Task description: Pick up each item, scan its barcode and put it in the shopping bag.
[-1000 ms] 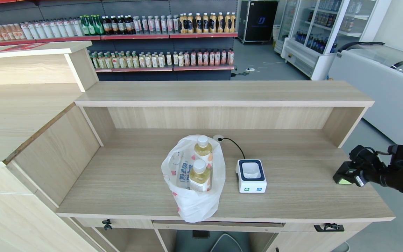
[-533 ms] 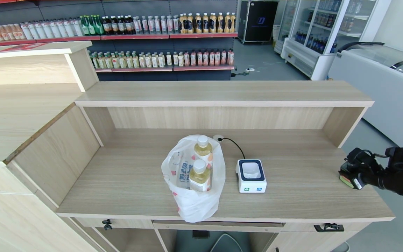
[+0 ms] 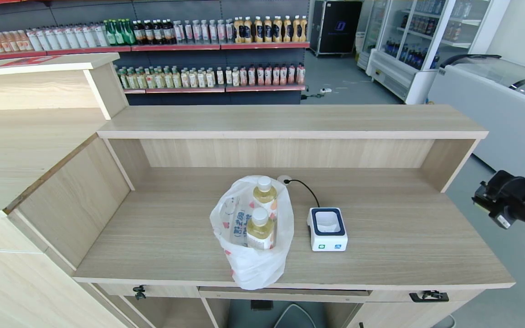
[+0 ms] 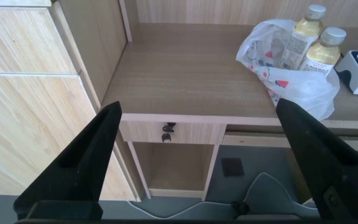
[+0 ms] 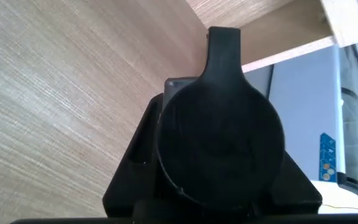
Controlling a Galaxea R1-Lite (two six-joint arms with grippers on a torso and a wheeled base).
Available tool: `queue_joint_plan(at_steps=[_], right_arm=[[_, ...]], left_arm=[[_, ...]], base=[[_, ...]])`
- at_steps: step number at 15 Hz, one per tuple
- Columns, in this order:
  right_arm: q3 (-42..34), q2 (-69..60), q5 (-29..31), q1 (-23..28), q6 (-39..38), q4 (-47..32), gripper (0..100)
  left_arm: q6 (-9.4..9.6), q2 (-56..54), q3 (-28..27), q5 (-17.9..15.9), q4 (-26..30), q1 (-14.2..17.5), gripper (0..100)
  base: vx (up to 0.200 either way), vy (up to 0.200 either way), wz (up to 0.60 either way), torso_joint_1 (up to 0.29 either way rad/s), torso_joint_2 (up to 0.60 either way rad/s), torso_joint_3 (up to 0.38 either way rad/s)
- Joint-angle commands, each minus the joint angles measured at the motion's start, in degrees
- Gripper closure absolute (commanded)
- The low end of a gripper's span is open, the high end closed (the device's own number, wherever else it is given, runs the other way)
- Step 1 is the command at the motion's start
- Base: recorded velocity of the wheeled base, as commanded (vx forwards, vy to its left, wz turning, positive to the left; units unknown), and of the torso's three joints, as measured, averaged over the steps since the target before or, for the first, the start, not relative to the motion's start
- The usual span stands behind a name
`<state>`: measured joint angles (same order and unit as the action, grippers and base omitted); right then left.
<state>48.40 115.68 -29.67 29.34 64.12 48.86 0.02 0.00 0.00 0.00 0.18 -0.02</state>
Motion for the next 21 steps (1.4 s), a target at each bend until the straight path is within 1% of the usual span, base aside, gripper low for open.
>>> queue_joint_plan(at_steps=[1,2,3,5,6,8,9,10,11,12,13,14,15,18,19,21], right_arm=[[-24.5,-25.4,-6.3,-0.8,9.9,14.9,100],[-23.3,-27.5,-11.3,-6.0,16.9,13.3,100],[-22.9,-29.8,-12.5,-12.7,23.2,11.0,100],[-22.9,-33.4,-12.3,-23.9,33.8,8.6,100],[-22.7,-34.6,-12.0,-30.1,42.6,6.6,100],[-22.6,-35.6,-12.1,-39.5,56.8,6.2,100],[-22.5,-35.1,-12.5,-43.0,62.8,6.3,100],[-21.9,-35.1,-13.6,-46.4,67.6,7.0,100],[-21.2,-34.9,-14.0,-50.9,71.9,8.4,100],[-21.2,-34.9,-14.1,-52.5,74.0,9.5,100],[-21.5,-34.7,-14.3,-54.0,78.0,10.5,100],[-21.5,-34.5,-14.7,-54.8,79.5,10.4,100],[-21.8,-34.9,-16.1,-57.6,82.0,10.1,100],[-23.4,-36.3,-18.1,-63.9,83.4,9.5,100],[-23.4,-36.5,-18.3,-64.8,84.0,8.1,100],[-23.3,-37.3,-18.1,-64.6,84.1,6.0,100]], left_arm=[[-0.02,0.0,0.0,0.0,0.0,0.0,0],[0.06,0.0,0.0,0.0,0.0,0.0,0],[-0.02,0.0,0.0,0.0,0.0,0.0,0],[-0.02,0.0,0.0,0.0,0.0,0.0,0],[-0.02,0.0,0.0,0.0,0.0,0.0,0],[-0.02,0.0,0.0,0.0,0.0,0.0,0],[-0.02,0.0,0.0,0.0,0.0,0.0,0],[-0.02,0.0,0.0,0.0,0.0,0.0,0],[0.06,0.0,0.0,0.0,0.0,0.0,0],[-0.02,0.0,0.0,0.0,0.0,0.0,0],[-0.02,0.0,0.0,0.0,0.0,0.0,0],[0.06,0.0,0.0,0.0,0.0,0.0,0],[-0.02,0.0,0.0,0.0,0.0,0.0,0],[-0.02,0.0,0.0,0.0,0.0,0.0,0],[-0.02,0.0,0.0,0.0,0.0,0.0,0],[0.06,0.0,0.0,0.0,0.0,0.0,0]], base=[[0.000,0.000,0.00,0.000,0.00,0.000],[0.000,0.000,0.00,0.000,0.00,0.000],[0.000,0.000,0.00,0.000,0.00,0.000],[0.000,0.000,0.00,0.000,0.00,0.000],[0.000,0.000,0.00,0.000,0.00,0.000],[0.000,0.000,0.00,0.000,0.00,0.000],[0.000,0.000,0.00,0.000,0.00,0.000],[0.000,0.000,0.00,0.000,0.00,0.000],[0.000,0.000,0.00,0.000,0.00,0.000],[0.000,0.000,0.00,0.000,0.00,0.000],[0.000,0.000,0.00,0.000,0.00,0.000],[0.000,0.000,0.00,0.000,0.00,0.000],[0.000,0.000,0.00,0.000,0.00,0.000],[0.000,0.000,0.00,0.000,0.00,0.000],[0.000,0.000,0.00,0.000,0.00,0.000],[0.000,0.000,0.00,0.000,0.00,0.000]])
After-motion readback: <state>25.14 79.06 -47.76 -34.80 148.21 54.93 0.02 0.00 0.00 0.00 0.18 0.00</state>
